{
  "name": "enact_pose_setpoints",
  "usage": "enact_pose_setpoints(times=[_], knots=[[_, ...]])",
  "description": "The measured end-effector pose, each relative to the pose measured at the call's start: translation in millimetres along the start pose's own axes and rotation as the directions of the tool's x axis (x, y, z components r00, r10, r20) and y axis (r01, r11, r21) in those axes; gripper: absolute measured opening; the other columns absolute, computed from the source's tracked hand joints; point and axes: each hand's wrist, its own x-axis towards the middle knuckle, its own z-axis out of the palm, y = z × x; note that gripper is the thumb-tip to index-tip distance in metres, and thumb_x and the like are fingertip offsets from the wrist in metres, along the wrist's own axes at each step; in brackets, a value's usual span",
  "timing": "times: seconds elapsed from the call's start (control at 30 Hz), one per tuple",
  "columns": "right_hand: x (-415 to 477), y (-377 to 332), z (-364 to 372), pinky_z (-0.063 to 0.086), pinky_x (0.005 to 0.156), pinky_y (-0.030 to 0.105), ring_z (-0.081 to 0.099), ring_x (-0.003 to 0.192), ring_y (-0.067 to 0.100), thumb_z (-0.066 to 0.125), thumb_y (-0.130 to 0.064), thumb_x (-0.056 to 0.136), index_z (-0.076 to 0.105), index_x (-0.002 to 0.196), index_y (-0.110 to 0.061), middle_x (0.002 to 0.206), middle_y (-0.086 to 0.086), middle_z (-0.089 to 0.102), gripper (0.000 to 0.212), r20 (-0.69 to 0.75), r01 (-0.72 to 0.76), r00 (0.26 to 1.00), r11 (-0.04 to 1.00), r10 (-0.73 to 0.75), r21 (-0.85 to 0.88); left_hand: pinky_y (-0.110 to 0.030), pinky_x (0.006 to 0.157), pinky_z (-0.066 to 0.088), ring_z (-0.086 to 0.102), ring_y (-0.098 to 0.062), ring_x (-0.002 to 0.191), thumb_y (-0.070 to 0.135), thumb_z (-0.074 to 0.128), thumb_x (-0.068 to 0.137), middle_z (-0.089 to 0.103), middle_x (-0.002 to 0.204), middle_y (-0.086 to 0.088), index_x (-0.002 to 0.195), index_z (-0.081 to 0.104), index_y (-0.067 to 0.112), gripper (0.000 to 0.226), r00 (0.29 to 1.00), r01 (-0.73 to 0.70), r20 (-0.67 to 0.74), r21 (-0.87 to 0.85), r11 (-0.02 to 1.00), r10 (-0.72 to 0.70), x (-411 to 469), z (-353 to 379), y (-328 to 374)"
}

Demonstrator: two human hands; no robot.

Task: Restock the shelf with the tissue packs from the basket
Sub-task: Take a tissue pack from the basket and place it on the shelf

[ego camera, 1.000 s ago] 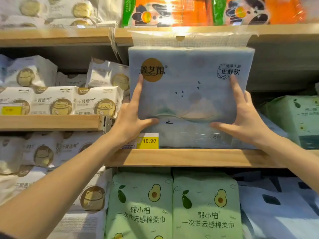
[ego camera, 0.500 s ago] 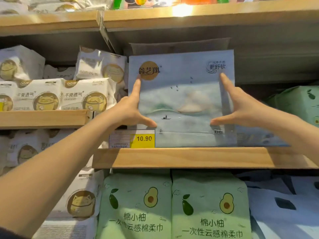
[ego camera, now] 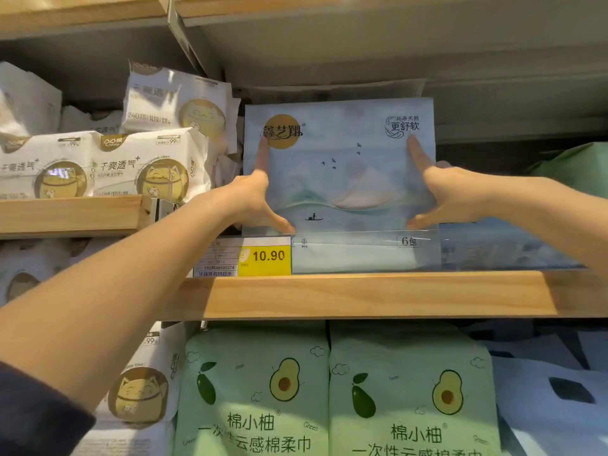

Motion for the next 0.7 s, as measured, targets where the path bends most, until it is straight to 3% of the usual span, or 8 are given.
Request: enact_pose_setpoints(times=[0.07,0.1,0.17,0.3,0.4,0.57,0.7], knots=[[6,1,6,0.050,0.067,0.028,0.055,0.088,0.036,0.069,-0.038,0.076,-0.041,0.130,-0.031,0.149,0.031,0.015,0.123,-0.003,-0.005,1.000,1.000,0.005,-0.009,-0.033,0.082,0.042,0.046,-0.029,0.108,0.051,0.074,0.066,0.044,0.129,-0.015,0.141,0.016,0.005,0.106,1.000,0.022,0.012,0.027,0.999,-0.023,2,2,1],[10,2,8,0.050,0.080,0.036,0.056,0.094,0.040,0.070,-0.038,0.075,-0.041,0.129,-0.032,0.148,0.031,0.016,0.124,-0.003,-0.011,1.000,1.000,0.011,-0.018,-0.033,0.080,0.042,0.046,-0.028,0.102,0.051,0.074,0.066,0.045,0.123,-0.014,0.138,0.022,0.003,0.101,0.999,0.028,0.017,0.040,0.999,-0.029,3,3,1],[16,4,11,0.047,0.090,0.043,0.056,0.100,0.044,0.071,-0.040,0.074,-0.042,0.128,-0.032,0.147,0.032,0.018,0.126,0.001,-0.019,1.000,0.999,0.019,-0.035,-0.034,0.082,0.044,0.049,-0.028,0.101,0.052,0.073,0.067,0.048,0.121,-0.014,0.143,0.013,0.005,0.107,0.999,0.016,0.027,0.063,0.998,-0.018,8,5,0],[20,4,12,0.045,0.093,0.047,0.054,0.106,0.045,0.072,-0.037,0.074,-0.042,0.129,-0.032,0.145,0.027,0.023,0.126,0.023,-0.019,1.000,0.999,0.020,-0.034,-0.038,0.096,0.043,0.049,-0.034,0.118,0.051,0.073,0.068,0.046,0.136,-0.019,0.143,-0.024,0.016,0.127,0.999,-0.017,0.040,0.082,0.996,0.013,16,8,-4],[21,4,12,0.047,0.091,0.047,0.056,0.102,0.044,0.072,-0.038,0.074,-0.041,0.129,-0.032,0.145,0.026,0.024,0.125,0.025,-0.027,0.999,0.999,0.028,-0.034,-0.038,0.097,0.042,0.050,-0.035,0.118,0.051,0.073,0.068,0.047,0.136,-0.020,0.138,-0.033,0.018,0.131,0.999,-0.027,0.031,0.106,0.994,0.024,17,8,-4],[17,3,9,0.048,0.087,0.043,0.058,0.092,0.039,0.071,-0.036,0.075,-0.039,0.131,-0.031,0.138,0.026,0.033,0.124,0.028,-0.022,0.999,0.999,0.022,-0.026,-0.038,0.095,0.043,0.050,-0.035,0.116,0.054,0.071,0.068,0.047,0.136,-0.021,0.144,-0.018,0.018,0.123,0.999,-0.031,0.031,0.124,0.992,0.027,17,7,-6],[12,3,3,0.041,0.055,0.029,0.055,0.062,0.020,0.072,-0.033,0.075,-0.037,0.133,-0.028,0.109,0.019,0.049,0.123,0.050,-0.021,0.999,1.000,0.020,0.009,-0.037,0.092,0.045,0.052,-0.031,0.105,0.058,0.070,0.066,0.050,0.130,-0.019,0.147,0.004,0.013,0.114,0.999,-0.025,0.027,0.141,0.990,0.021,15,6,-7]])
